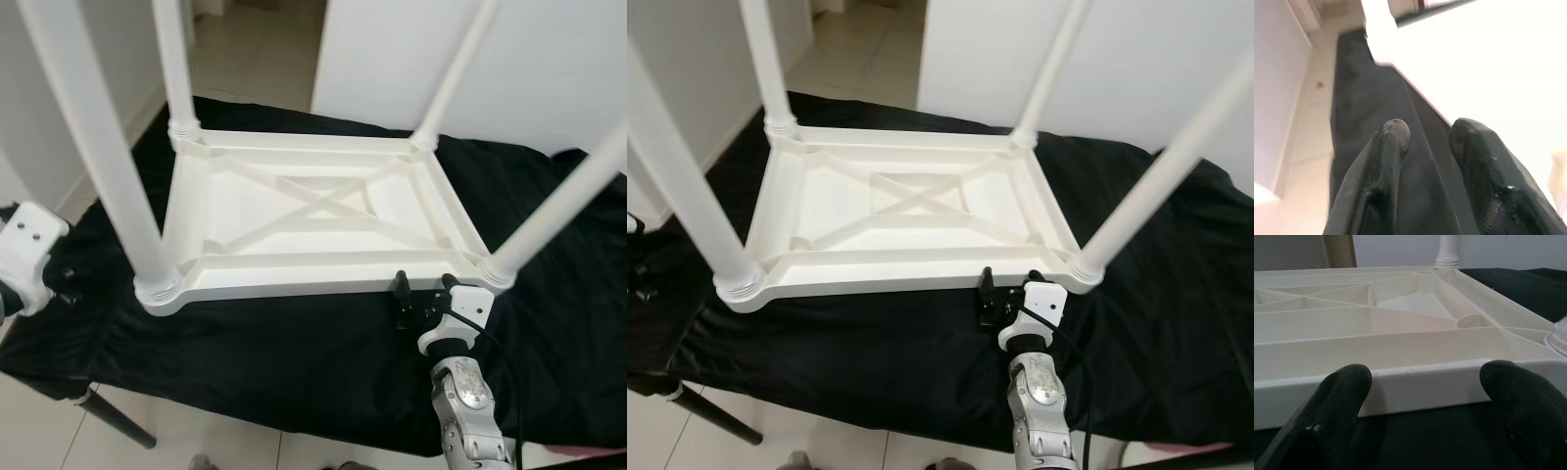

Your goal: Building children table

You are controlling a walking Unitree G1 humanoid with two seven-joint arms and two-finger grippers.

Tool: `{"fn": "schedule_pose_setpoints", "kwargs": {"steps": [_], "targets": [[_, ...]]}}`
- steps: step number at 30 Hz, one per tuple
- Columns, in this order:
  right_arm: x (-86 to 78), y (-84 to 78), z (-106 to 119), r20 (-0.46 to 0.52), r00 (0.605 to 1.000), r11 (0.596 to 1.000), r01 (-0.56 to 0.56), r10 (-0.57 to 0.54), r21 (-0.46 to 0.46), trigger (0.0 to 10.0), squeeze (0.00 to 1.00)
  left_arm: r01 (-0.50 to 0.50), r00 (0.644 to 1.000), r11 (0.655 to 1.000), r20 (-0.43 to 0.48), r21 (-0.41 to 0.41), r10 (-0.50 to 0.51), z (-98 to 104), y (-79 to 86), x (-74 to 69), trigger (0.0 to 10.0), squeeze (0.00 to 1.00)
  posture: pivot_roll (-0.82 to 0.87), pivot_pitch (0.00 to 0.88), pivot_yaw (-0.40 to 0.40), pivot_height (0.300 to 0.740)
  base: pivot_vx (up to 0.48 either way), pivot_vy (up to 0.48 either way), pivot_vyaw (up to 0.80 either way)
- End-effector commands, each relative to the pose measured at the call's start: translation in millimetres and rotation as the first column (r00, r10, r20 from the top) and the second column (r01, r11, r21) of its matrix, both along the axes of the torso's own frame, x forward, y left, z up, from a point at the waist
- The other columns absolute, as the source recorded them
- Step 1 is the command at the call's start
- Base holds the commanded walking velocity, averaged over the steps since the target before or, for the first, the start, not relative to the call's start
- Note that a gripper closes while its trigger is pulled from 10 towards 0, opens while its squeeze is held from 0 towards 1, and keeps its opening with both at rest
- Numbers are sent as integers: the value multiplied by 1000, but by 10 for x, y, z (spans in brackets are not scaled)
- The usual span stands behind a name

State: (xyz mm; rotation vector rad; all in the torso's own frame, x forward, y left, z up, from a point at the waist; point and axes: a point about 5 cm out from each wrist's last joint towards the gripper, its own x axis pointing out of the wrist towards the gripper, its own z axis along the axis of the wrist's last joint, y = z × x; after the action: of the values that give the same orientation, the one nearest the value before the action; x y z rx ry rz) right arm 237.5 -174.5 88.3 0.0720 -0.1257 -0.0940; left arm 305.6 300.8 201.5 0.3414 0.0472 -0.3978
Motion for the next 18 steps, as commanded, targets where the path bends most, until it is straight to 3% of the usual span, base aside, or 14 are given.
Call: {"fn": "schedule_pose_setpoints", "kwargs": {"steps": [1,3,8,10,13,16,18], "targets": [[-85,-69,-22,-13,999,999,33,-33,-12,10000,0,-10,1000,997,26,-78,12,-7,-77,142,10000,0,22,49,-56,740,0,0,0],[-125,-74,-52,-28,999,999,38,-38,-19,10000,0,-7,999,990,34,-141,12,21,-161,270,10000,0,-11,46,-45,740,0,0,0],[-139,-100,-104,-54,997,998,50,-51,-34,10000,0,35,998,973,61,-227,-22,106,-320,425,10000,0,-39,43,-33,740,0,0,0],[-139,-100,-104,-54,997,998,50,-51,-34,10000,0,35,998,973,61,-227,-22,106,-320,425,10000,0,-39,43,-33,740,0,0,0],[-109,-199,-109,-70,994,994,81,-85,-68,10000,0,226,973,903,130,-366,-191,279,-653,534,10000,0,-57,42,-18,740,0,0,0],[-103,-219,-107,-72,993,993,85,-90,-76,10000,0,262,964,886,144,-383,-224,300,-710,535,10000,0,-57,42,-18,740,0,0,0],[-68,-265,-89,-73,993,992,87,-93,-88,10000,0,343,939,866,145,-364,-311,261,-840,471,10000,0,-51,46,-27,740,0,0,0]]}}
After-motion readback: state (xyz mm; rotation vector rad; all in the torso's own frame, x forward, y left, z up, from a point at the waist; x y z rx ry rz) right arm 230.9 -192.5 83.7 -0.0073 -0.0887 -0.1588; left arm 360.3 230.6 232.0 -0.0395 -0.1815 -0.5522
